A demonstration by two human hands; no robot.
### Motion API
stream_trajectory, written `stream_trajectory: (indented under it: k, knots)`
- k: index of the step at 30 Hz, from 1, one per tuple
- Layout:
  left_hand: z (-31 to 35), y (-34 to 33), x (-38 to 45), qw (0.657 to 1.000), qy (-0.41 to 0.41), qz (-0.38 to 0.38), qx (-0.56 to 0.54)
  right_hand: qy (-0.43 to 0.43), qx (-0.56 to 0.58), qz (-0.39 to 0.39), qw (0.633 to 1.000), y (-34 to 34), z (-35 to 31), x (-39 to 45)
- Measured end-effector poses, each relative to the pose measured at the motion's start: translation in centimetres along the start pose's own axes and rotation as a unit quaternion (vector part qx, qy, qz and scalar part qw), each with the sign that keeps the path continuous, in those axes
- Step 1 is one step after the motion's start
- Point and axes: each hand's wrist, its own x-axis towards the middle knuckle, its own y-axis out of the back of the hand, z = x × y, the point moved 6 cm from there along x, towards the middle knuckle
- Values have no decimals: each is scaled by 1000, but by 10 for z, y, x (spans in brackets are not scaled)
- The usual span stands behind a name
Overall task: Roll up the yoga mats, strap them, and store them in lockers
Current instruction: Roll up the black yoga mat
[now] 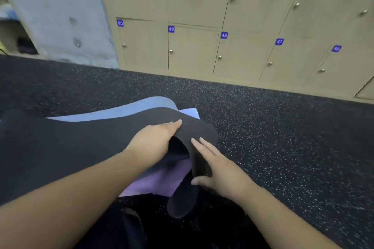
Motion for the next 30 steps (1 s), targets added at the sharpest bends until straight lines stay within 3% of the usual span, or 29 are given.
stream_trajectory:
  k: [8,14,20,24,30]
  knots:
    - [14,87,-55,987,6,132,-88,26,43,97,994,35,-82,-33]
    - [11,126,-101,978,-11,175,-110,35,28,137,990,35,-119,-34]
    - [-20,139,-141,978,-4,183,-101,46,-30,190,980,46,-154,-20]
    - [-58,141,-167,964,0,210,-166,72,-152,191,967,45,-184,-12]
    - [-131,122,-188,947,72,220,-225,43,-92,191,976,43,-192,-2]
